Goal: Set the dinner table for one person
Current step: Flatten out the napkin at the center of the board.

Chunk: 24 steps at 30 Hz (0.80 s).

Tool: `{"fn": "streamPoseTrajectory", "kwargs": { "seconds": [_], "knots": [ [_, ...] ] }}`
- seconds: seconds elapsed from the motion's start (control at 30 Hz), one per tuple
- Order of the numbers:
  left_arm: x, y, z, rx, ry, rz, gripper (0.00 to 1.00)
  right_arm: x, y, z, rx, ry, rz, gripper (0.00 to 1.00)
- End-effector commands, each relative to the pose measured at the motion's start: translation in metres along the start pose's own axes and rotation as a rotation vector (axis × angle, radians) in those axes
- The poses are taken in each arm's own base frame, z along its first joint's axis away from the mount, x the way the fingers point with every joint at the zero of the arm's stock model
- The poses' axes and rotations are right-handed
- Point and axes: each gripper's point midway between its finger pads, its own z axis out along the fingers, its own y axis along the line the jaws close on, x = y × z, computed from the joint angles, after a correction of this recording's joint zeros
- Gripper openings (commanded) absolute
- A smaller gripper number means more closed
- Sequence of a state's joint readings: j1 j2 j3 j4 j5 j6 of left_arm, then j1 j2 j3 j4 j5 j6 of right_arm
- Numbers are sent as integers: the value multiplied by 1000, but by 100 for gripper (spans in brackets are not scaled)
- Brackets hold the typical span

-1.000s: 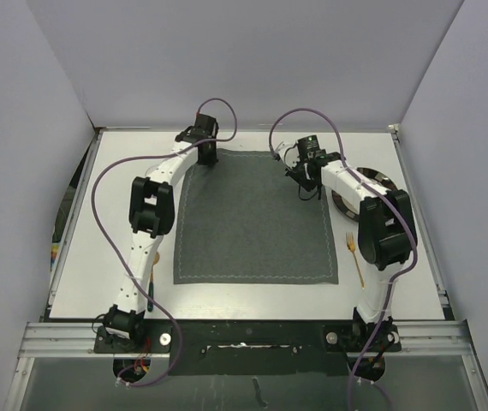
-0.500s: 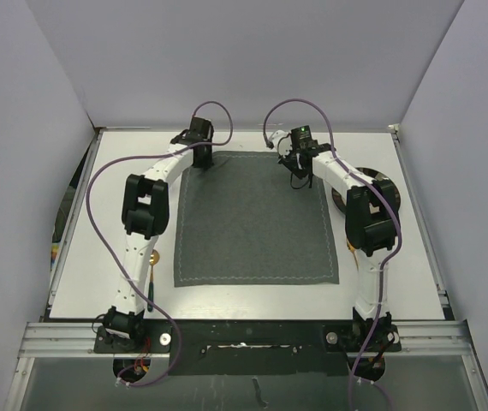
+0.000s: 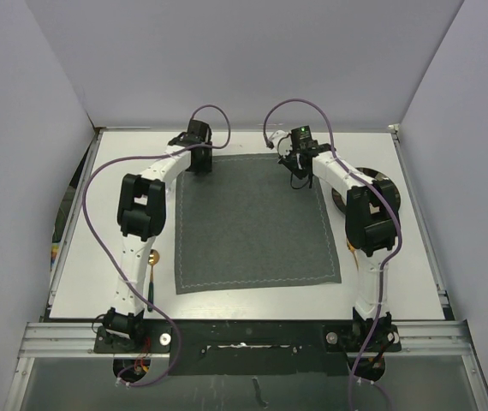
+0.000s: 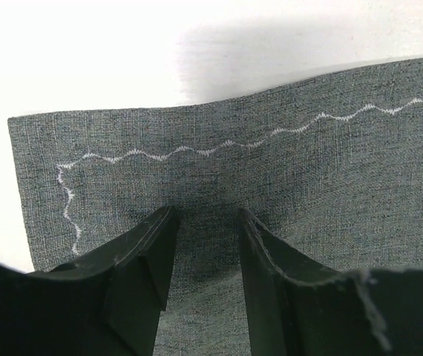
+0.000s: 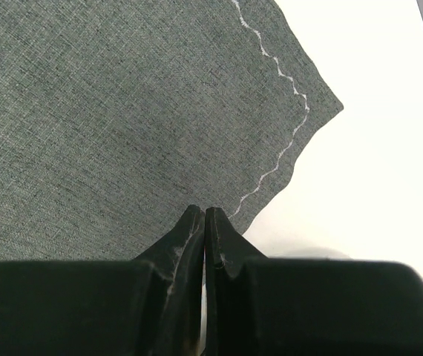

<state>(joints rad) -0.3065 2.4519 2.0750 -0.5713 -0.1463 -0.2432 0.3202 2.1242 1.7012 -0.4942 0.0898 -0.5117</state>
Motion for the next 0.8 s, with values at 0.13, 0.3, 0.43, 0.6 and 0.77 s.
{"fn": "streamPoseTrajectory", "kwargs": {
  "seconds": [0.13, 0.3, 0.43, 0.6, 0.77],
  "knots": [
    [-18, -10, -28, 22, -63, 22, 40, -13, -27, -27, 70, -71, 26, 0],
    [-16, -14, -18, 29, -64, 23, 40, -9, -30, -34, 81, -75, 22, 0],
    [-19, -15, -8, 28, -67, 23, 40, -7, -31, -48, 98, -91, 14, 0],
    [-27, -14, 4, 30, -73, 27, 40, -10, -40, -71, 135, -114, 8, 0],
    [-39, -15, 13, 48, -92, 33, 40, -10, -47, -85, 158, -116, 11, 0]
  ]
}}
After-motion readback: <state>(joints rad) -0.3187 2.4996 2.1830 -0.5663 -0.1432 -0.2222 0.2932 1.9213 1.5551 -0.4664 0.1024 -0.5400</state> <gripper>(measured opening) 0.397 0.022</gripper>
